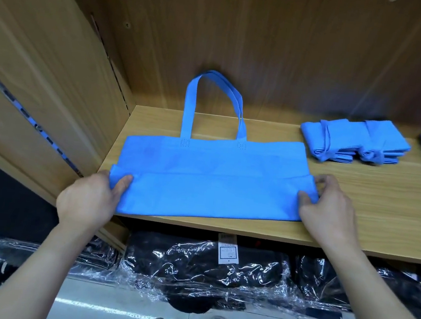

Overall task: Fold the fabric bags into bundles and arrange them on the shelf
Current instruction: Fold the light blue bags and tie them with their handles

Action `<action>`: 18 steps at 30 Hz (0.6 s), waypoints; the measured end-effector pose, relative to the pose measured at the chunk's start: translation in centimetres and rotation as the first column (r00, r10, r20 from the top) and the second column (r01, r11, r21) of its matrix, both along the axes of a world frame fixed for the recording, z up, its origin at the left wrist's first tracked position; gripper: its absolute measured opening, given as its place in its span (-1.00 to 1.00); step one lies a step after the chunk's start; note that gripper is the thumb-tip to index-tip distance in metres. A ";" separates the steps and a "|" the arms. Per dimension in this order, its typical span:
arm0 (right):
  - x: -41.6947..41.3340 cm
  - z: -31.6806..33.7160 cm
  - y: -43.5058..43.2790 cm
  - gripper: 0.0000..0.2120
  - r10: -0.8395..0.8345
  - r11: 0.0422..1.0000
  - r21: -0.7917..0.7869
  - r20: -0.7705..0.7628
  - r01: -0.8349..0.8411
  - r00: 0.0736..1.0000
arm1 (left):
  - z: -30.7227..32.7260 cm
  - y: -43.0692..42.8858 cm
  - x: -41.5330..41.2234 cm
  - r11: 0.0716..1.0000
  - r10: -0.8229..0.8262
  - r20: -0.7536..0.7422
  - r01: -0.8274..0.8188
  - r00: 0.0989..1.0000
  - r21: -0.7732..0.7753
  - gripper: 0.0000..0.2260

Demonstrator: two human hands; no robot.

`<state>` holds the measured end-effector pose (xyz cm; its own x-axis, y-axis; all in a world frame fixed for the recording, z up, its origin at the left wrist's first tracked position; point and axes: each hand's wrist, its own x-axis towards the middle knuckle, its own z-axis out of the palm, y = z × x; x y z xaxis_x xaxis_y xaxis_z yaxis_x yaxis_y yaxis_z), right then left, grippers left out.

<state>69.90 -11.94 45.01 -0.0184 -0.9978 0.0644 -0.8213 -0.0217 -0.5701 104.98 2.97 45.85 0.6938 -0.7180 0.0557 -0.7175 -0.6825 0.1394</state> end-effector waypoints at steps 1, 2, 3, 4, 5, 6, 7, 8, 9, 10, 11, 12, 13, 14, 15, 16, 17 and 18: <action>0.0 0.1 0.0 -0.56 0.012 1.000 0.001 -0.009 -0.012 1.000 | 0.0 0.0 -0.1 1.000 -0.003 0.040 0.003 0.999 -0.010 -0.51; 0.1 0.2 0.2 -0.48 0.022 1.000 -0.012 -0.044 -0.023 0.999 | 0.0 0.0 -0.2 0.999 -0.013 0.078 0.015 0.997 -0.033 -0.54; 0.2 0.2 0.4 -0.44 0.039 0.998 -0.042 -0.099 -0.044 0.994 | -0.1 -0.1 -0.2 0.997 -0.019 0.103 0.027 0.995 -0.077 -0.58; 0.3 0.0 0.6 -0.43 0.067 0.991 -0.104 -0.159 -0.084 0.985 | -0.1 -0.2 -0.1 0.989 -0.029 0.098 0.043 0.995 -0.145 -0.61; 0.4 -0.3 0.6 -0.42 0.110 0.973 -0.176 -0.217 -0.150 0.970 | -0.1 -0.3 0.1 0.971 -0.072 0.091 0.090 0.993 -0.219 -0.62; 0.5 -0.7 0.6 -0.41 0.176 0.947 -0.215 -0.268 -0.237 0.947 | -0.3 -0.4 0.3 0.939 -0.184 0.122 0.211 0.975 -0.270 -0.64; 0.5 -1.1 0.5 -0.38 0.264 0.918 -0.209 -0.309 -0.336 0.914 | -0.5 -0.4 0.6 0.885 -0.322 0.190 0.366 0.927 -0.286 -0.71; 0.2 -1.6 0.2 -0.37 0.365 0.884 -0.172 -0.326 -0.435 0.872 | -1.1 -0.3 0.8 0.817 -0.456 0.228 0.506 0.860 -0.274 -0.77; -0.1 -1.9 0.0 -0.38 0.464 0.843 -0.127 -0.318 -0.522 0.827 | -1.7 0.0 1.0 0.767 -0.555 0.201 0.591 0.807 -0.252 -0.77; -0.4 -1.9 -0.2 -0.42 0.540 0.803 -0.100 -0.296 -0.588 0.788 | -2.1 0.5 1.2 0.746 -0.614 0.109 0.620 0.782 -0.243 -0.72; -0.9 -1.6 -0.3 -0.50 0.586 0.777 -0.078 -0.274 -0.625 0.762 | -2.5 1.0 1.5 0.744 -0.643 -0.001 0.625 0.766 -0.236 -0.63; -1.3 -1.3 -0.4 -0.57 0.620 0.759 -0.041 -0.259 -0.650 0.741 | -2.7 1.6 1.8 0.741 -0.662 -0.067 0.639 0.746 -0.205 -0.53; -1.7 -0.9 -0.4 -0.51 0.648 0.745 0.020 -0.260 -0.667 0.716 | -2.7 2.1 2.0 0.724 -0.688 -0.075 0.675 0.722 -0.144 -0.42; -2.1 -0.8 -0.4 -0.37 0.684 0.717 0.074 -0.270 -0.693 0.678 | -2.6 2.4 2.2 0.704 -0.710 -0.050 0.706 0.702 -0.073 -0.32; -2.5 -0.6 -0.5 -0.25 0.711 0.690 0.123 -0.300 -0.714 0.636 | -2.5 2.7 2.4 0.687 -0.726 -0.038 0.726 0.686 -0.029 -0.27; -2.8 -0.5 -0.5 -0.18 0.735 0.661 0.155 -0.330 -0.734 0.592 | -2.1 2.7 2.6 0.682 -0.731 -0.045 0.731 0.681 -0.017 -0.27; -3.1 -0.4 -0.6 -0.14 0.752 0.639 0.177 -0.351 -0.749 0.559 | -1.8 2.8 2.9 0.687 -0.726 -0.061 0.726 0.685 -0.028 -0.29; -3.4 -0.3 -0.7 -0.14 0.761 0.625 0.179 -0.354 -0.759 0.543 | -1.5 2.8 3.2 0.698 -0.715 -0.077 0.714 0.694 -0.050 -0.29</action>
<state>66.51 -12.68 44.73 0.7708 -0.6270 -0.1131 -0.6338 -0.7364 -0.2366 108.13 5.76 44.36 -0.0258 -0.9990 0.0377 -0.9730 0.0338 0.2283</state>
